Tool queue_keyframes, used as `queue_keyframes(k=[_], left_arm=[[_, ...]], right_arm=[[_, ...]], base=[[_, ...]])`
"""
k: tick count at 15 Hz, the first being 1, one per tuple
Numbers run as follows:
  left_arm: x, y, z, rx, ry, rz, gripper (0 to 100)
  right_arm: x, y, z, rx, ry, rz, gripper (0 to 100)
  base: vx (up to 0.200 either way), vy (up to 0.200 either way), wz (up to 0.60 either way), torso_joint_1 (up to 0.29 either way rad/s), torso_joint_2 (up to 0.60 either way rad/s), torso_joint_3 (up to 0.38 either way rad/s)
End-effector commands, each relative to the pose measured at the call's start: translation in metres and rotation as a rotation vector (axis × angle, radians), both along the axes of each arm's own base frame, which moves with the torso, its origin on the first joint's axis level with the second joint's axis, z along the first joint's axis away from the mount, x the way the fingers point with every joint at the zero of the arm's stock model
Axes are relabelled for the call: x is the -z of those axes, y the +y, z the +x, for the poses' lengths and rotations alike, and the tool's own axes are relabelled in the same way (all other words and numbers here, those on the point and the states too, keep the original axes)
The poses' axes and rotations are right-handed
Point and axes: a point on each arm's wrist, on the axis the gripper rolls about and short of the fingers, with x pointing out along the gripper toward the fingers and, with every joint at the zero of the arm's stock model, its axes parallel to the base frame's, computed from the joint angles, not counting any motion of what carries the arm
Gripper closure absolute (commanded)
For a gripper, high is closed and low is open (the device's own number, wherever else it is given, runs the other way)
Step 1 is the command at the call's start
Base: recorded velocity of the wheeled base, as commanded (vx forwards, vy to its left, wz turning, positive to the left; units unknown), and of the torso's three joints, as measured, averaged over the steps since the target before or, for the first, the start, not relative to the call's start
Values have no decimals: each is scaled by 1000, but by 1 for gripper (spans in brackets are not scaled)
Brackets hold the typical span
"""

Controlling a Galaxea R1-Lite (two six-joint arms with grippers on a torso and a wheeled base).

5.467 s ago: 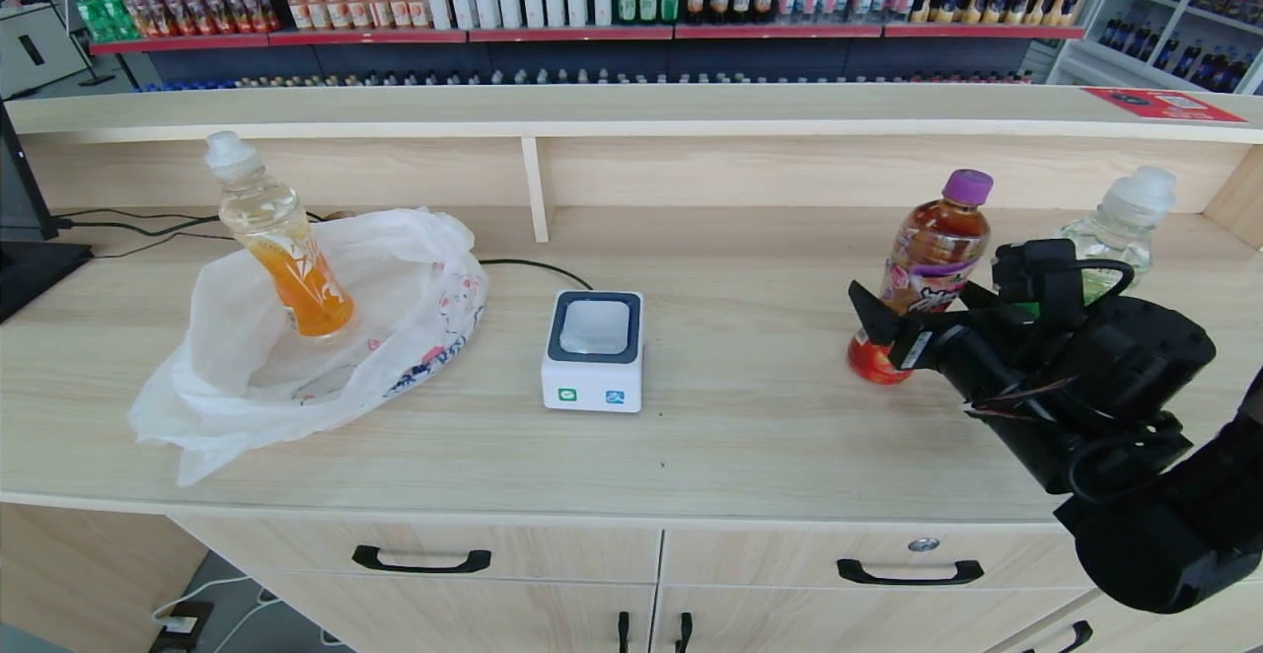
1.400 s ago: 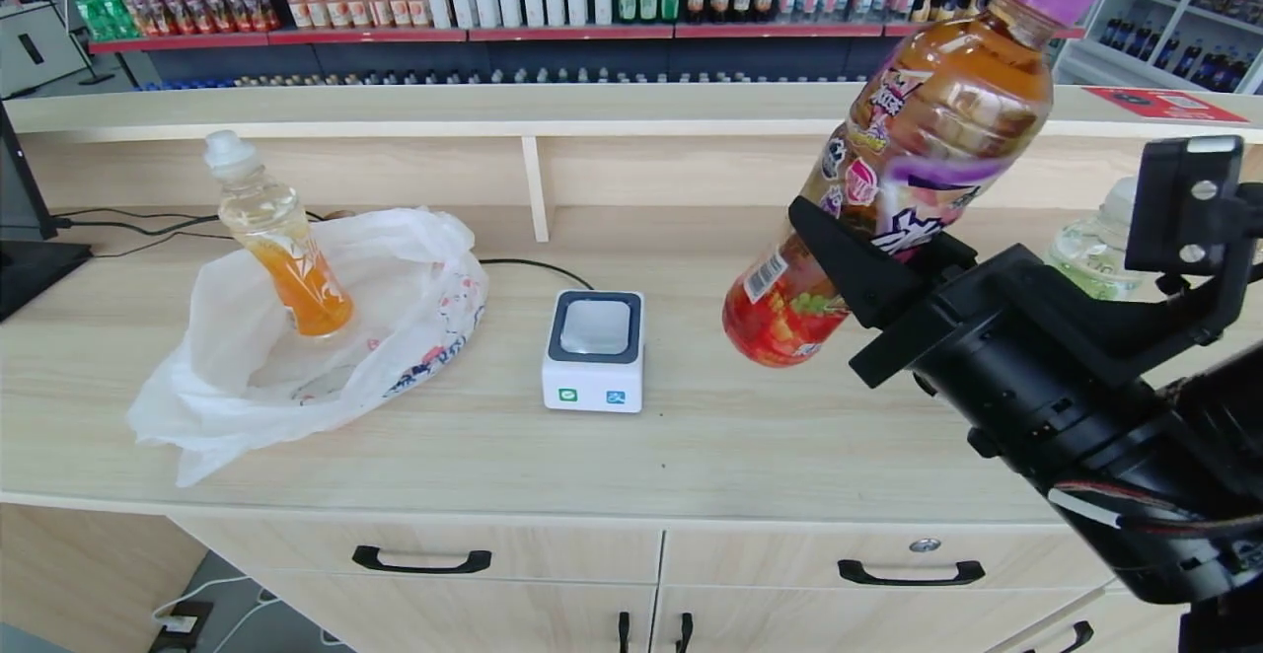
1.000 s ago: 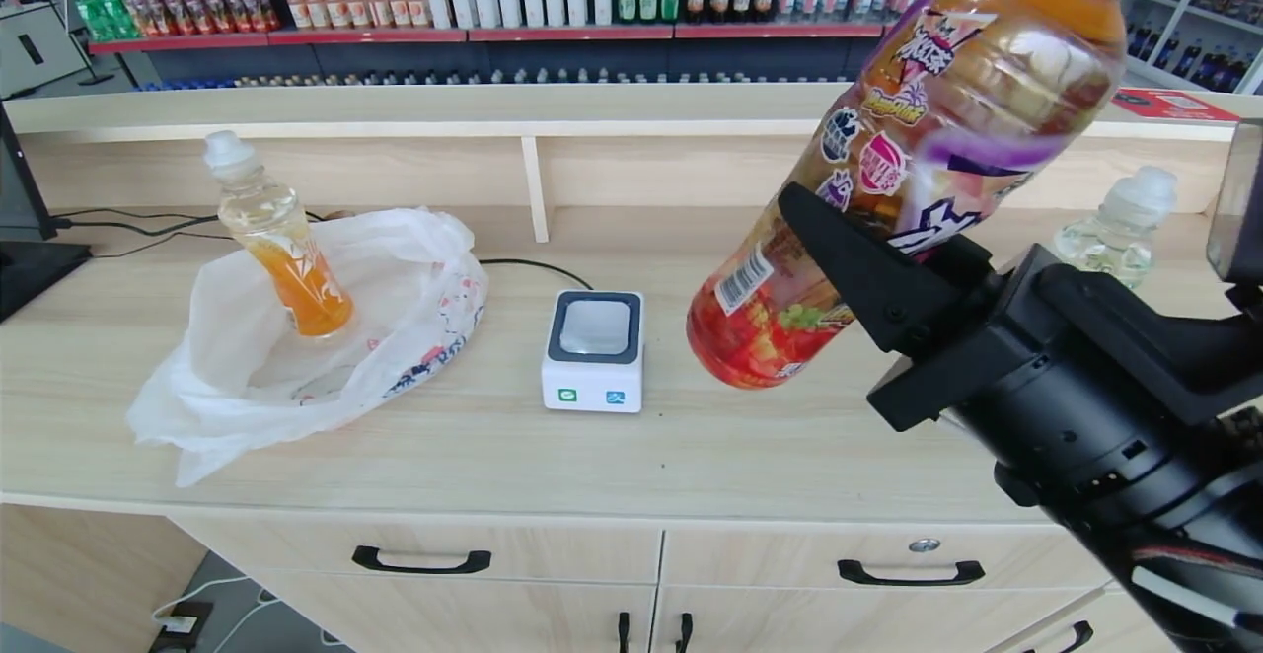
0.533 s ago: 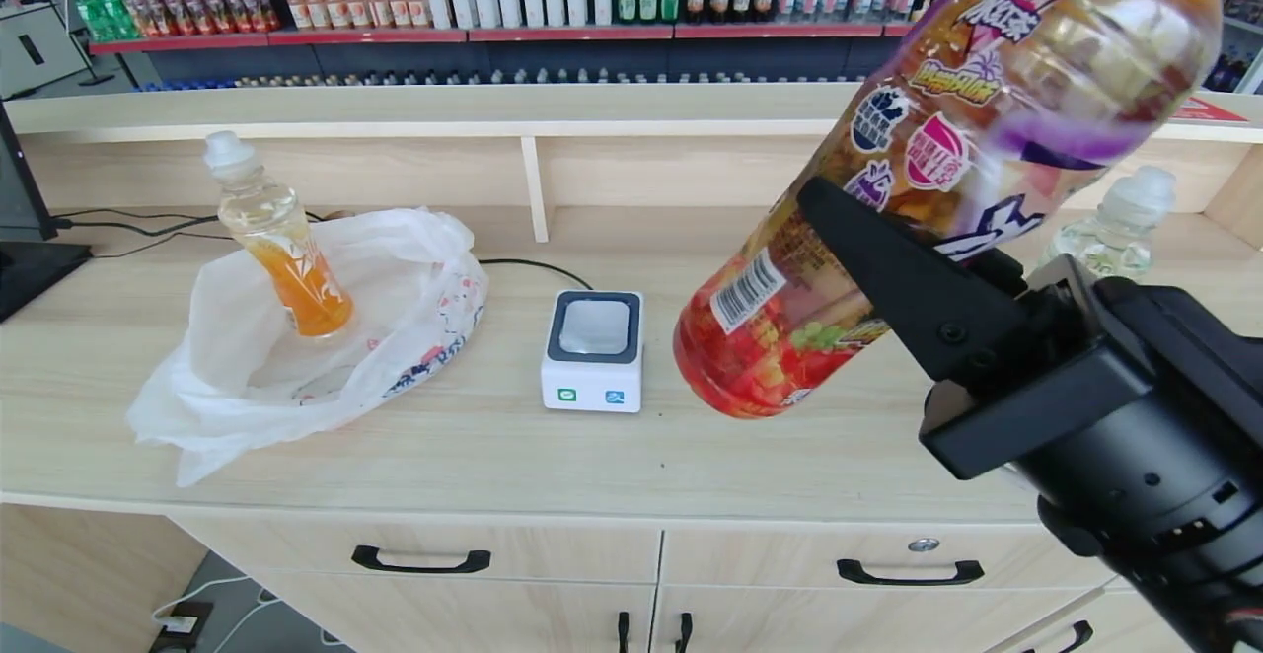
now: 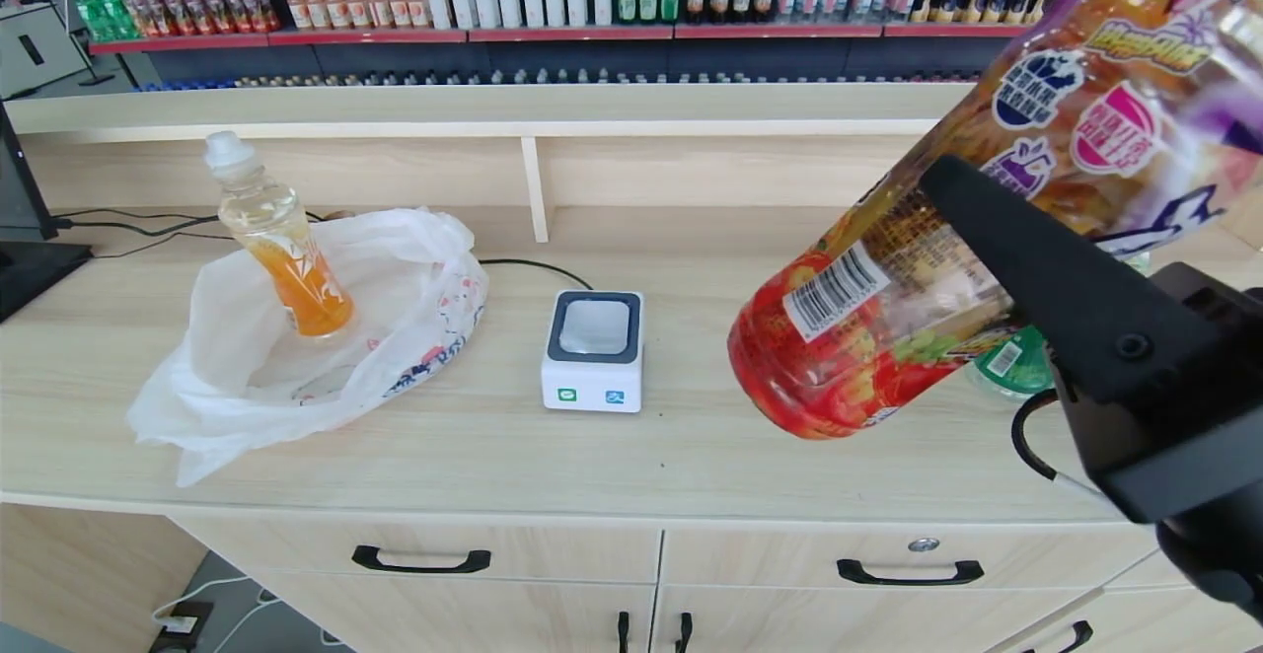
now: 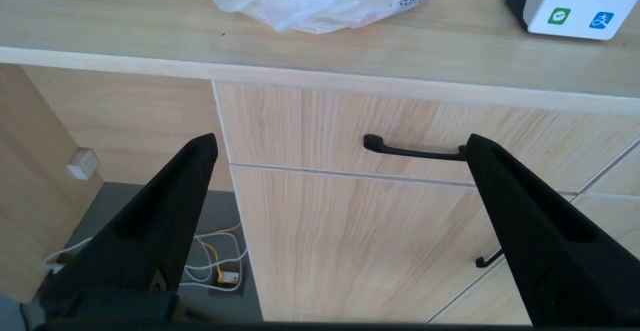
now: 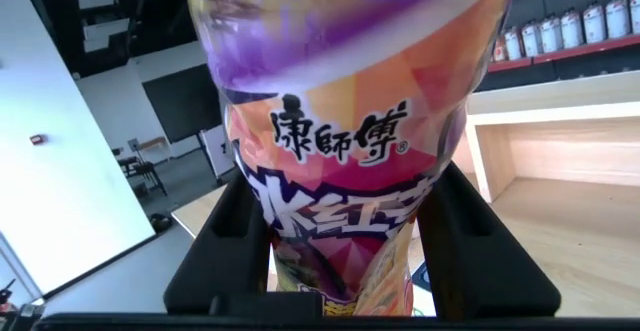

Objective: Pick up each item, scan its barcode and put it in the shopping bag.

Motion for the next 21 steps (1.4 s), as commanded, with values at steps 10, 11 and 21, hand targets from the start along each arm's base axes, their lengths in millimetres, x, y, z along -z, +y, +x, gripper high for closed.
queue_keyframes(k=[10, 11, 21], left_arm=[[0, 0, 0, 2, 0, 7, 0], [0, 0, 0, 2, 0, 7, 0], [0, 0, 0, 2, 0, 7, 0]], right_arm=[[1, -13, -12, -39, -17, 1, 100], [2, -16, -14, -41, -17, 0, 100], [1, -17, -18, -91, -12, 16, 100]], base=[[0, 0, 0, 0, 0, 0], [0, 0, 0, 0, 0, 0], [0, 0, 0, 0, 0, 0]])
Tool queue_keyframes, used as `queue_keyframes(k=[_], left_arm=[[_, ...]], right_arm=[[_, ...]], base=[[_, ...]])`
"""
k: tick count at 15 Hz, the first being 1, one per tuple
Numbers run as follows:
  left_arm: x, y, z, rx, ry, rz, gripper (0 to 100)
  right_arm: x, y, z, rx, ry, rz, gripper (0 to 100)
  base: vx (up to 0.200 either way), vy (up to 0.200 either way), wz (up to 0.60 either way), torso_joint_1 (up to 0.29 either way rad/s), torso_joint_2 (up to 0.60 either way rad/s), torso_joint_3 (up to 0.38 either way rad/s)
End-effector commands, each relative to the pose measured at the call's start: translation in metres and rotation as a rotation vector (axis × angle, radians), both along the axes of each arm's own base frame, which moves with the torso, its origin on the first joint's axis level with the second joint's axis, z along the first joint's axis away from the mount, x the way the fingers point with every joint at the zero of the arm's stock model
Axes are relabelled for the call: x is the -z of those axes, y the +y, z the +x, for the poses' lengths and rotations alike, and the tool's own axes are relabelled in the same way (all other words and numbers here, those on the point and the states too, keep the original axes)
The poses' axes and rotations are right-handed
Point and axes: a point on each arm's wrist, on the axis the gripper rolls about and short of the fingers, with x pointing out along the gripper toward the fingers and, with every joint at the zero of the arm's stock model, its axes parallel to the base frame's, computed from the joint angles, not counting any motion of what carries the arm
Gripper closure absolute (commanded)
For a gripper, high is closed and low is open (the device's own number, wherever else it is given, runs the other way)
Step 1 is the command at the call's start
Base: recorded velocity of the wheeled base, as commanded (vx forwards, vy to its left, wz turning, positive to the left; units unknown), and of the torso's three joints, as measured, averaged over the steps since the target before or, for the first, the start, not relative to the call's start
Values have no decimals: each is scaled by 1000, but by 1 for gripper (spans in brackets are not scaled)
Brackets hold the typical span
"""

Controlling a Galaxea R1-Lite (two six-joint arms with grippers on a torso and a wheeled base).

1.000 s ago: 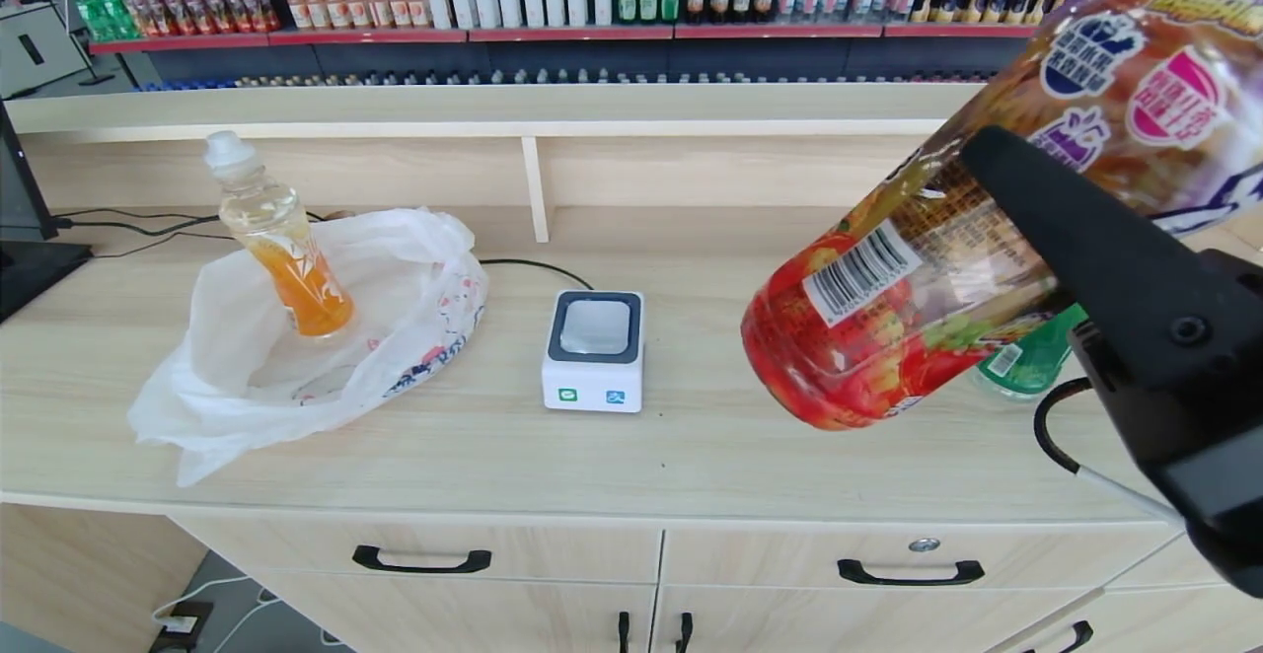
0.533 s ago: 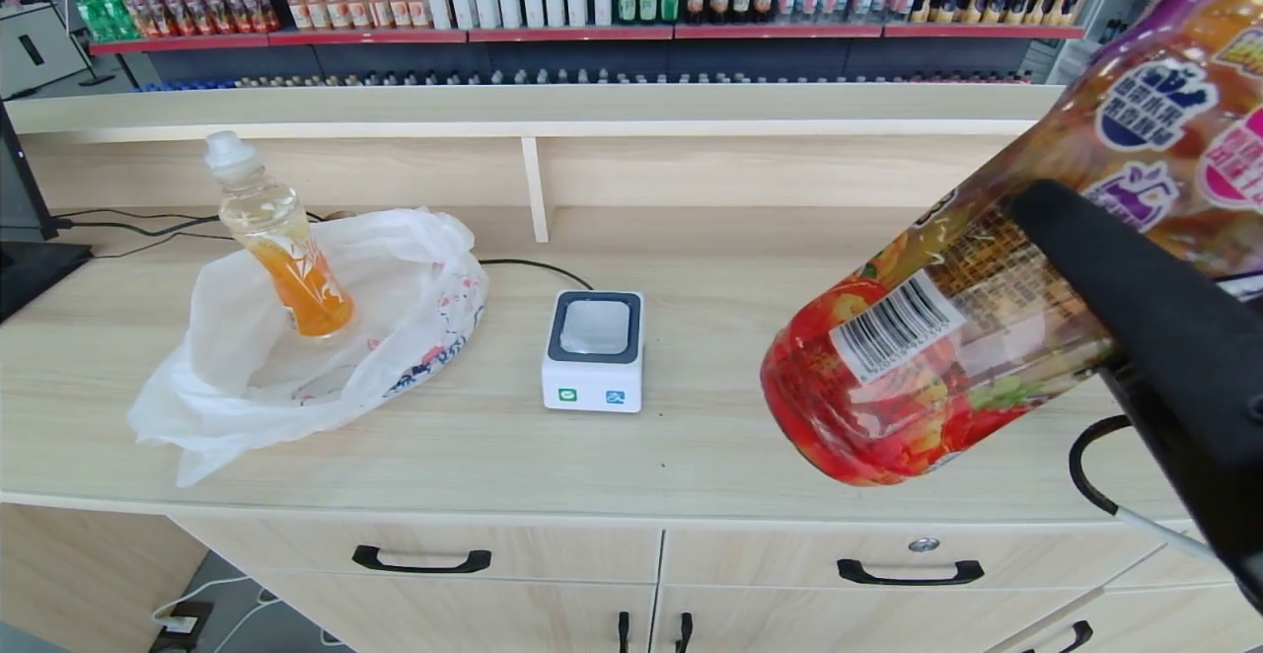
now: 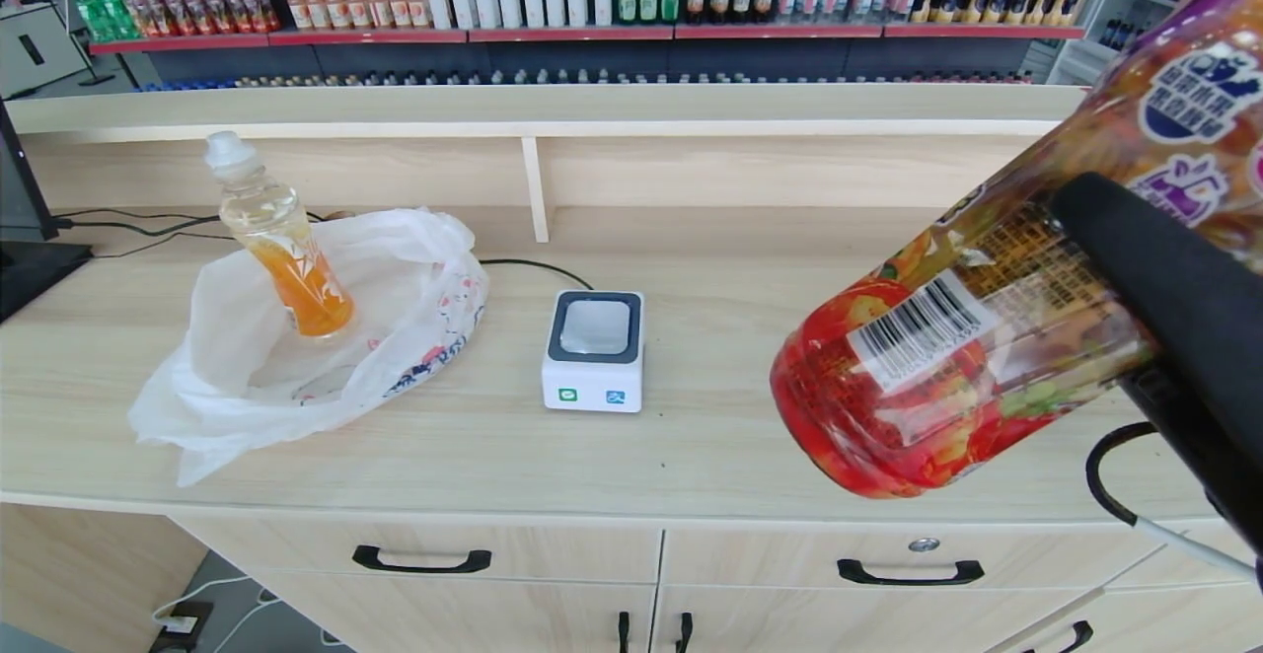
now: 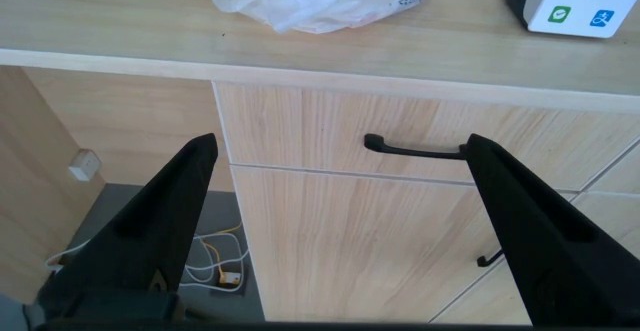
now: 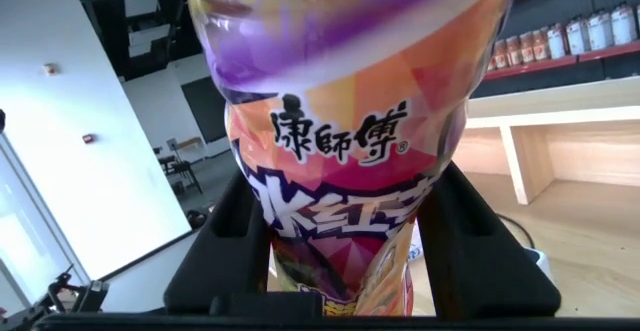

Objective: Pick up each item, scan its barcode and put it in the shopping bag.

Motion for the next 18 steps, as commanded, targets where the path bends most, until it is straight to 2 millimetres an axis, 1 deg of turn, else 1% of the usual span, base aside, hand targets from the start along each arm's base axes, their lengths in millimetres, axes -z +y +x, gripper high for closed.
queue_keyframes(k=[1, 4, 7, 9, 12, 14, 16, 18], left_arm=[[0, 0, 0, 0, 0, 0, 0], [0, 0, 0, 0, 0, 0, 0], [0, 0, 0, 0, 3, 1, 0], [0, 0, 0, 0, 2, 0, 0], [0, 0, 0, 0, 3, 0, 0], [0, 0, 0, 0, 3, 0, 0], [0, 0, 0, 0, 2, 0, 0], [0, 0, 0, 0, 2, 0, 0]], right_arm=[[0, 0, 0, 0, 1, -1, 100], [0, -1, 0, -20, -36, -26, 100], [6, -3, 14, 53, -32, -61, 100], [15, -2, 25, 101, -10, -105, 100], [25, -4, 48, 203, 15, -159, 100], [30, -8, 59, 254, 37, -174, 100], [33, -8, 63, 266, 43, -188, 100], [40, -10, 72, 310, 53, -224, 100]], base=[[0, 0, 0, 0, 0, 0], [0, 0, 0, 0, 0, 0], [0, 0, 0, 0, 0, 0], [0, 0, 0, 0, 0, 0], [0, 0, 0, 0, 0, 0], [0, 0, 0, 0, 0, 0], [0, 0, 0, 0, 0, 0], [0, 0, 0, 0, 0, 0]])
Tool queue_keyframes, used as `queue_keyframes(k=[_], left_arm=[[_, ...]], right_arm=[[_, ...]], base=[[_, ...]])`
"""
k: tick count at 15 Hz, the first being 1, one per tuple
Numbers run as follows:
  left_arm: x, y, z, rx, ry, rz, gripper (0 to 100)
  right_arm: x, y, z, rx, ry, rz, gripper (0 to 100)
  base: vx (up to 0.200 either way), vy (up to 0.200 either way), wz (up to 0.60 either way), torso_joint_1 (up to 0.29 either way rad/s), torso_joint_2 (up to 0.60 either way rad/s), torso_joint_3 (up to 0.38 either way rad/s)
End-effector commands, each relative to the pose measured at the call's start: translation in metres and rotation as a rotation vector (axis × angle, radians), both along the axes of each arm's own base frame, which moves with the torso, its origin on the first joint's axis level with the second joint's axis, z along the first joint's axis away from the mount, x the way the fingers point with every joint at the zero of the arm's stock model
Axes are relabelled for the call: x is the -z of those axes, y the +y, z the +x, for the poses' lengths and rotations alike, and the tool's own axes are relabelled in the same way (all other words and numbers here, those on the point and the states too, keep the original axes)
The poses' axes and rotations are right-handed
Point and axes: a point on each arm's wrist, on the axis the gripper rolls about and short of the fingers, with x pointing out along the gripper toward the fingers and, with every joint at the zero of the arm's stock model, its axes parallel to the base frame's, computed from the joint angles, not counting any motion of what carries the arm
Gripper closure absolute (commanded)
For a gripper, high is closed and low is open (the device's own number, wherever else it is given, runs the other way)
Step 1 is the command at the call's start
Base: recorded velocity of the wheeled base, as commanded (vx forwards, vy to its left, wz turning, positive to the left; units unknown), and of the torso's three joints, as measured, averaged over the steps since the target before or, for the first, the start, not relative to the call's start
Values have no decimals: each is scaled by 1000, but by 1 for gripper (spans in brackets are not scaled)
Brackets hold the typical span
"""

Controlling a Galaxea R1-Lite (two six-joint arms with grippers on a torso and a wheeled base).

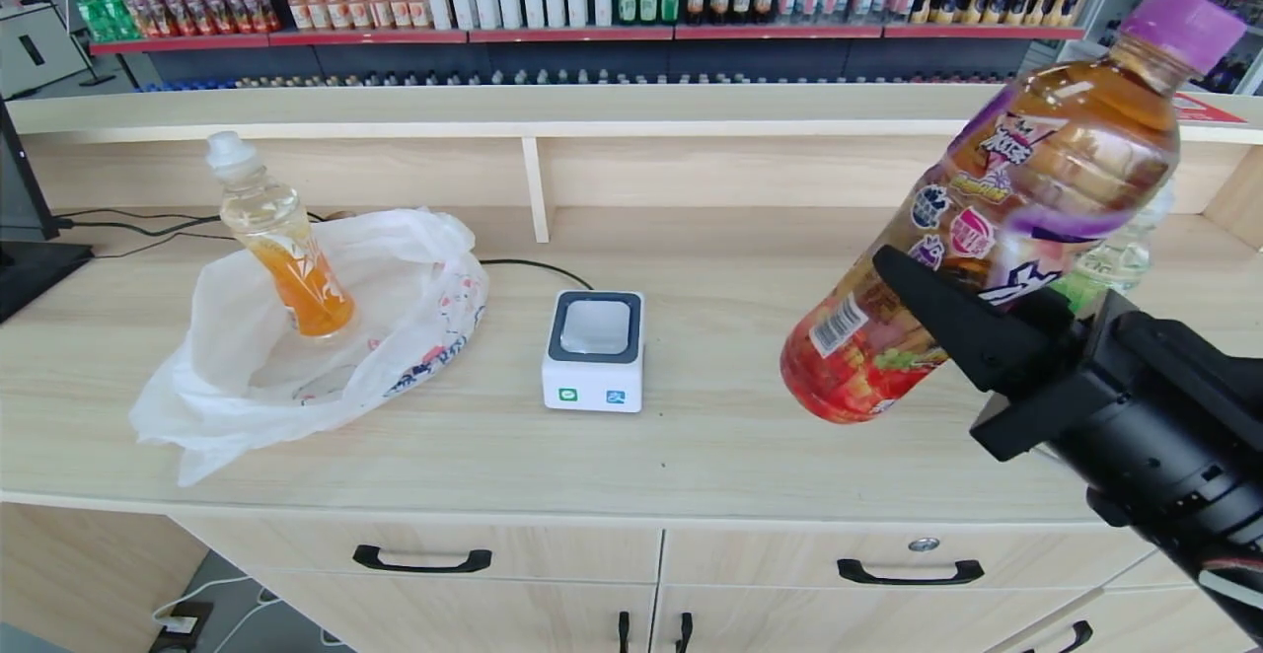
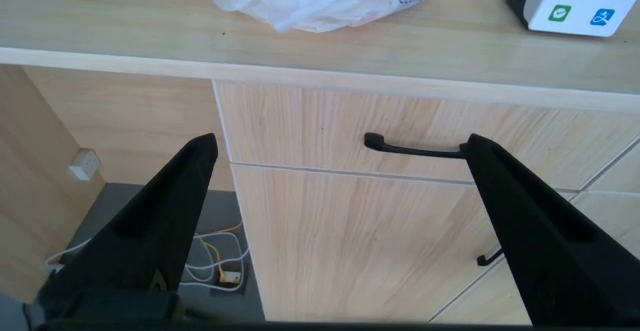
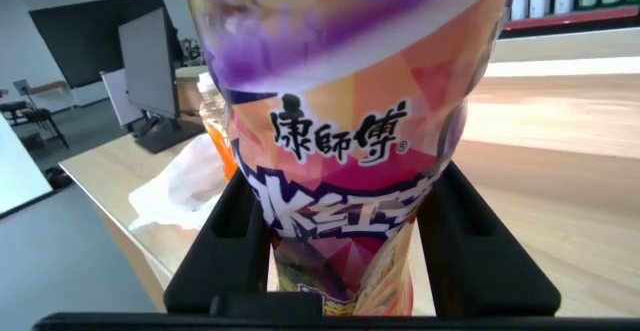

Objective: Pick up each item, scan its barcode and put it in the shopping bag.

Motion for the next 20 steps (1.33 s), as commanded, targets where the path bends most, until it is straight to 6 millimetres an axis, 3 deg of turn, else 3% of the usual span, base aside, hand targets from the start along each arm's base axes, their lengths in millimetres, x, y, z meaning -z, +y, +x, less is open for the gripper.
queue_keyframes(k=[1, 7, 10, 14, 18, 20], left_arm=[[0, 0, 0, 0, 1, 0, 0], [0, 0, 0, 0, -1, -2, 0], [0, 0, 0, 0, -1, -2, 0], [0, 0, 0, 0, 1, -2, 0], [0, 0, 0, 0, -1, -2, 0], [0, 0, 0, -2, -1, -2, 0]], right_arm=[[12, -6, 22, 92, 32, -46, 100], [19, -13, 73, 259, 10, -124, 100], [19, -30, 88, 361, -14, -164, 100], [16, -30, 91, 366, -24, -151, 100], [15, -29, 92, 362, -23, -145, 100], [15, -29, 92, 362, -23, -145, 100]], base=[[0, 0, 0, 0, 0, 0], [0, 0, 0, 0, 0, 0], [0, 0, 0, 0, 0, 0], [-150, 0, 0, 7, 2, -1], [0, 0, 0, 0, 0, 0], [0, 200, 0, 22, 10, -5]])
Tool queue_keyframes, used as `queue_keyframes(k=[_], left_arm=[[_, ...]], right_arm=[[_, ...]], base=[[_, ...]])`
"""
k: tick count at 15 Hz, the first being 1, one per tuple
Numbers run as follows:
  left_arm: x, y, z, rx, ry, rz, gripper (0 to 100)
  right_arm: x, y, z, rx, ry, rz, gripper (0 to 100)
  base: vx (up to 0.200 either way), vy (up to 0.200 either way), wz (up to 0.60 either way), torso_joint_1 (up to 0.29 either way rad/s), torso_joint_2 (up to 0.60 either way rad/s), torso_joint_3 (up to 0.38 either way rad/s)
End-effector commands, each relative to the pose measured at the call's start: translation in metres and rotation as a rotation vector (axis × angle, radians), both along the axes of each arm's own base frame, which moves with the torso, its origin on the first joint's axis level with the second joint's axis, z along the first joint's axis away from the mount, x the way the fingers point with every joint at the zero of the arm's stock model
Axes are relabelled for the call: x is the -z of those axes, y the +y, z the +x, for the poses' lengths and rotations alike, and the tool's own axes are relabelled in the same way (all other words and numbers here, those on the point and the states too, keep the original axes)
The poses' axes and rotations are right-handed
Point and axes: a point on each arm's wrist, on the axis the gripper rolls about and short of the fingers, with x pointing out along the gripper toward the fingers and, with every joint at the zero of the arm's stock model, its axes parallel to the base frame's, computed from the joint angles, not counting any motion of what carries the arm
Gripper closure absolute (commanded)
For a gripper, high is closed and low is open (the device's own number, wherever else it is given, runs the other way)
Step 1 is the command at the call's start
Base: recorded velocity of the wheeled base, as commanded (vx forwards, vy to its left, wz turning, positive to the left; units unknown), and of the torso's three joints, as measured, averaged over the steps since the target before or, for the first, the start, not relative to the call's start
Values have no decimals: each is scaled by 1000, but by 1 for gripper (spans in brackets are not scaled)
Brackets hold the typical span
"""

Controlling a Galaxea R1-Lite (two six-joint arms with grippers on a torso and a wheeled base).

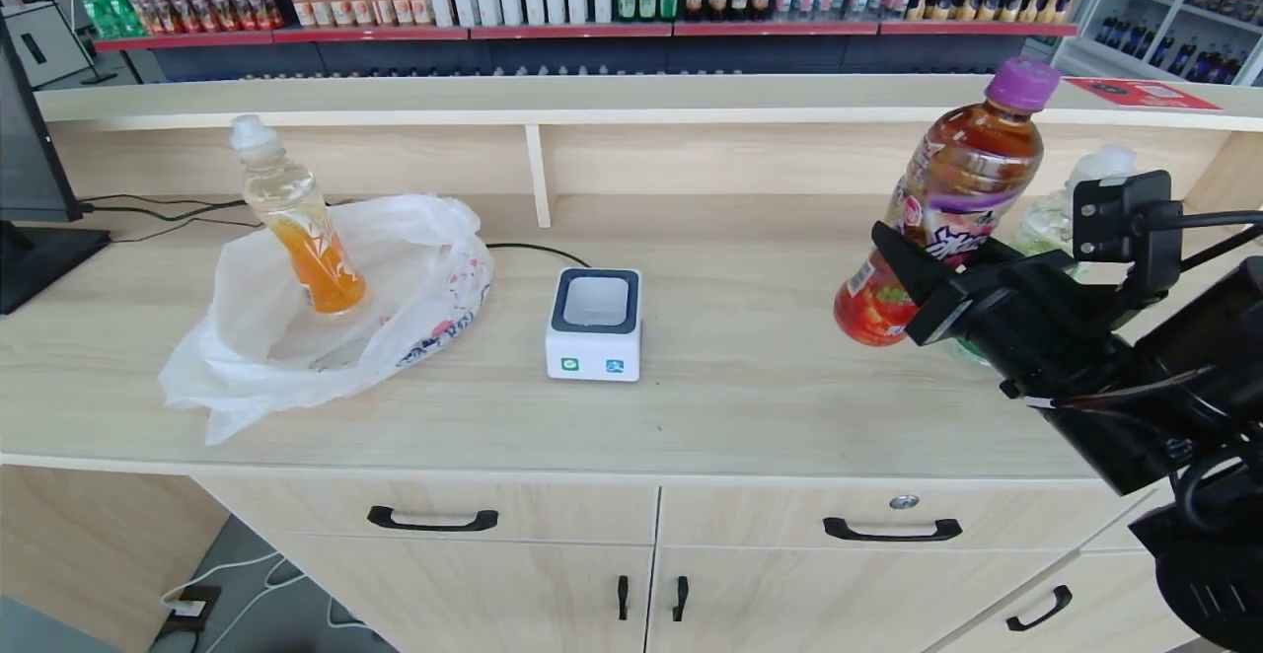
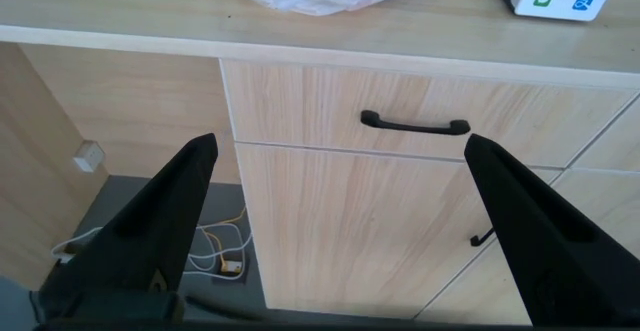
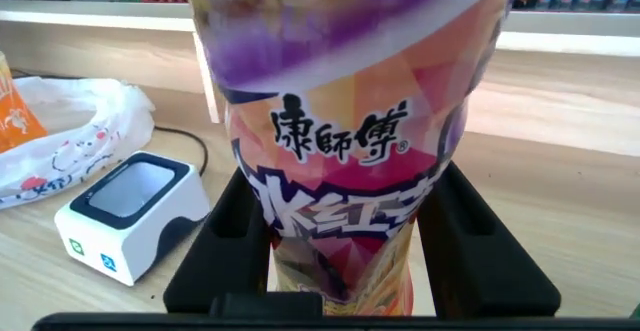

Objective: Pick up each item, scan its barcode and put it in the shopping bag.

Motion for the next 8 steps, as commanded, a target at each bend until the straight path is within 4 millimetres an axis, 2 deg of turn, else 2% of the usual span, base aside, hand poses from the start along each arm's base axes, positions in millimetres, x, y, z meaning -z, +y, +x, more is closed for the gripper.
queue_keyframes(k=[1, 8], left_arm=[[0, 0, 0, 0, -1, -2, 0], [0, 0, 0, 0, -1, -4, 0]], right_arm=[[-1, 0, 0, -2, -9, 3, 100], [-3, 0, 2, -5, -10, 16, 100]], base=[[0, 200, 0, 17, 7, 2], [0, 200, 0, 4, 2, 0]])
